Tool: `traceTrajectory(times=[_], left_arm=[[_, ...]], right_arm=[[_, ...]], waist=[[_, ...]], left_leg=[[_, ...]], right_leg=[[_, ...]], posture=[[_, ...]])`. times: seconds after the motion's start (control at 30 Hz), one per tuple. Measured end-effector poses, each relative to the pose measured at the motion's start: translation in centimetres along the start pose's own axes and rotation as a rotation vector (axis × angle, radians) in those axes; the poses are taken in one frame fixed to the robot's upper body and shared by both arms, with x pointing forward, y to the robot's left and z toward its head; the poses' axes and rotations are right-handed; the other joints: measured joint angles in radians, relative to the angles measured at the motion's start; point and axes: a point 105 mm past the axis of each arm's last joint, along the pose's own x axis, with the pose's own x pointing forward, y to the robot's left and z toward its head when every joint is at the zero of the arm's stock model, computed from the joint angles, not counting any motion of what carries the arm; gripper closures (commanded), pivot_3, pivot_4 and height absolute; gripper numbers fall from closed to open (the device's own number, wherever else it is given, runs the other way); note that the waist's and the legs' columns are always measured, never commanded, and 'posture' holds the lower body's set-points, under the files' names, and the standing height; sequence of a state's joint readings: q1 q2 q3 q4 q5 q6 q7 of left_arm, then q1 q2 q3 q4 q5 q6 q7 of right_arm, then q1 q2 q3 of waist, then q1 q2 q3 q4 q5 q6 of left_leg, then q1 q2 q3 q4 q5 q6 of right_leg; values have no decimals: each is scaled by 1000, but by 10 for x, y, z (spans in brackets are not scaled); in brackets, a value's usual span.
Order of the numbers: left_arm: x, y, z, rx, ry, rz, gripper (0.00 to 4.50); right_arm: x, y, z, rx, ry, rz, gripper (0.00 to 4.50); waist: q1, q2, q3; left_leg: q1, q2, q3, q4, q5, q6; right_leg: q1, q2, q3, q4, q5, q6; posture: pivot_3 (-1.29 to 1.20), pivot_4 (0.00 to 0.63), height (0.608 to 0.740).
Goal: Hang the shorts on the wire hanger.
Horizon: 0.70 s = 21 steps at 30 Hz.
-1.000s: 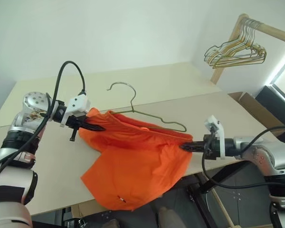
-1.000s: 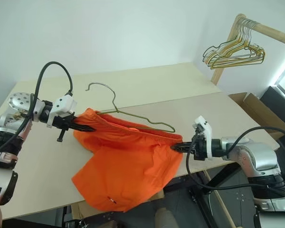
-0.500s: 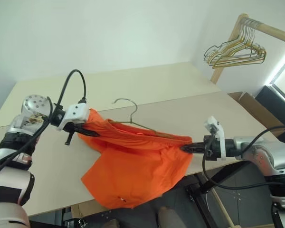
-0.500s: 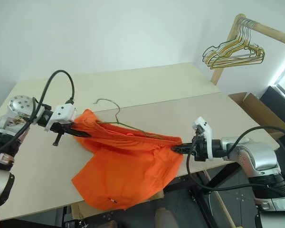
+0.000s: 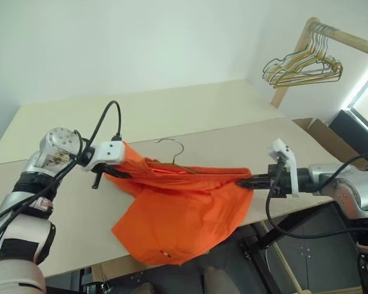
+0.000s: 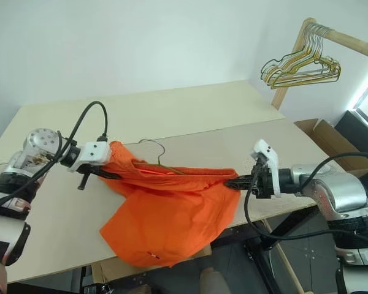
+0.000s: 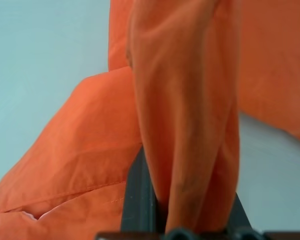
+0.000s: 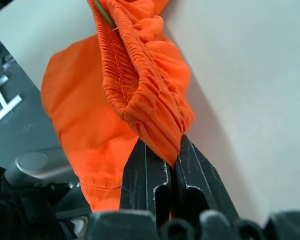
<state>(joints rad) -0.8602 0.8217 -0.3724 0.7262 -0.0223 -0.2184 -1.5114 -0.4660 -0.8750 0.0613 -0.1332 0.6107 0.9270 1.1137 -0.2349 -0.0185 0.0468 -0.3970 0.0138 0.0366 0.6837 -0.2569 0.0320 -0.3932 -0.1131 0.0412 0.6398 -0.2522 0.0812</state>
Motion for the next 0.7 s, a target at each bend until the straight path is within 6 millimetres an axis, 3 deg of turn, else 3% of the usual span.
traceTrajectory(times=[0.3, 0.37, 0.5, 0.7], left_arm=[[8, 8, 4, -26, -14, 6, 4500], [7, 11, 6, -21, -18, 13, 4500], [10, 11, 5, -30, -18, 9, 4500], [11, 13, 8, -21, -24, 7, 4500]], right_arm=[[3, 10, 8, -68, 29, 2, 519], [2, 10, 9, -74, 36, -8, 22], [0, 14, 24, -100, 12, -24, 22], [9, 28, 95, -273, -109, -74, 22]], waist=[[-3, 0, 0], [-4, 0, 0], [-12, 0, 0], [-42, 0, 0]], left_leg=[[-2, 0, 0, 1, 0, 0], [-2, 0, 0, 1, 0, 0], [-2, 0, 0, 1, 0, 0], [-2, 0, -1, 1, 0, 0]], right_leg=[[-2, 0, 0, 0, 0, 0], [-2, 0, 0, 0, 0, 0], [-2, 0, 0, 0, 0, 0], [-3, 0, 0, 3, 0, 0]], posture=[[-284, 0, 740], [-284, 0, 740], [-289, 0, 740], [-297, 0, 740]])
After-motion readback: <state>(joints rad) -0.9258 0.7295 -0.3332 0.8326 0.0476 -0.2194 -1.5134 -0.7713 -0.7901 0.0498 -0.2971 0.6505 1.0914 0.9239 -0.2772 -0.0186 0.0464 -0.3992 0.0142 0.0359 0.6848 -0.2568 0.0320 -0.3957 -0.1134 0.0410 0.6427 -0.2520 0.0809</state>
